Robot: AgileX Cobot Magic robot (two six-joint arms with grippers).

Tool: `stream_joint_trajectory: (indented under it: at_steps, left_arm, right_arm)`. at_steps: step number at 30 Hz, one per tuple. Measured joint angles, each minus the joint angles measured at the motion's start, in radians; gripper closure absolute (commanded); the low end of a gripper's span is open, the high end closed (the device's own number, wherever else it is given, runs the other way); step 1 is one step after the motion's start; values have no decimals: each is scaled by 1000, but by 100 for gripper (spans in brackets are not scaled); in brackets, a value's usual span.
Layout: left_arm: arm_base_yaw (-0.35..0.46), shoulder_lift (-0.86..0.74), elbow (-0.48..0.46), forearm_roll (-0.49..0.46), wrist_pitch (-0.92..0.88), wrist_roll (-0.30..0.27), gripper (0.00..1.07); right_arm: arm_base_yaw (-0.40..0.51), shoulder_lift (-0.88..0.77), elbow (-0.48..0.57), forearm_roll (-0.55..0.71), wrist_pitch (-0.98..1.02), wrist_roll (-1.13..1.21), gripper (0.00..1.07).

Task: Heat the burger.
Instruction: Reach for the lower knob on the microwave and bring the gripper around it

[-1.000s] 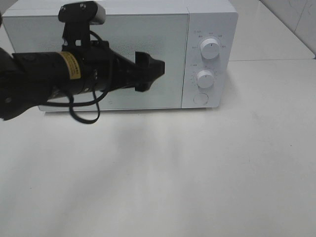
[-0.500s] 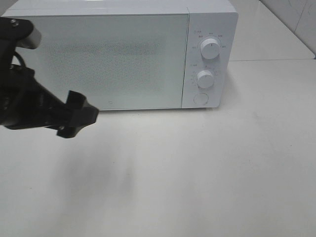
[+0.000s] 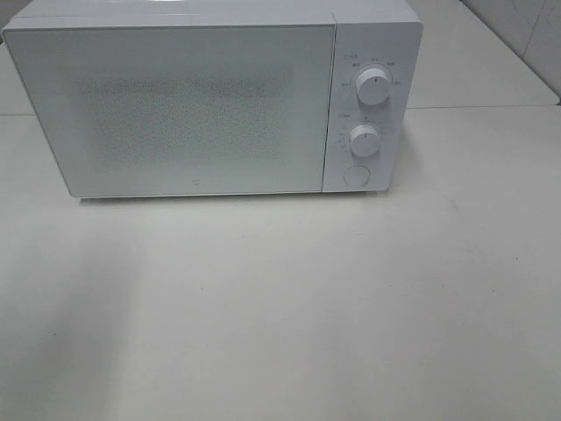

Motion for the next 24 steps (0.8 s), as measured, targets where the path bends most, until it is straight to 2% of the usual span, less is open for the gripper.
stream_joint_trajectory:
  at_steps: [2, 5, 6, 7, 8, 10, 11, 13, 17, 22, 24]
  left_arm:
    - [185, -42, 0, -85, 32, 98, 9]
    - [230, -51, 0, -110, 42, 121, 9]
    - [291, -76, 0, -178, 60, 172, 9]
    - [313, -91, 0, -219, 66, 195, 9]
    - [313, -91, 0, -219, 66, 195, 9]
    - [338, -167, 0, -341, 99, 269, 9]
    - [338, -167, 0, -341, 99, 269, 9]
    - [338, -240, 0, -358, 152, 319, 9]
    - [338, -323, 18, -356, 185, 344, 9]
    - [338, -525, 110, -354, 192, 356, 9]
    - [338, -554, 121, -353, 193, 356, 9]
  right_arm:
    - [0, 0, 0, 0, 0, 0, 36]
    - [0, 0, 0, 0, 0, 0, 36]
    - [0, 0, 0, 0, 0, 0, 36]
    - [0, 0, 0, 0, 0, 0, 36]
    - [0, 0, 0, 0, 0, 0, 36]
    - [0, 0, 0, 0, 0, 0, 36]
    - [0, 0, 0, 0, 0, 0, 36]
    - [0, 0, 0, 0, 0, 0, 36]
    - [0, 0, 0, 0, 0, 0, 36]
    - [0, 0, 0, 0, 0, 0, 36]
    - [0, 0, 0, 0, 0, 0, 36]
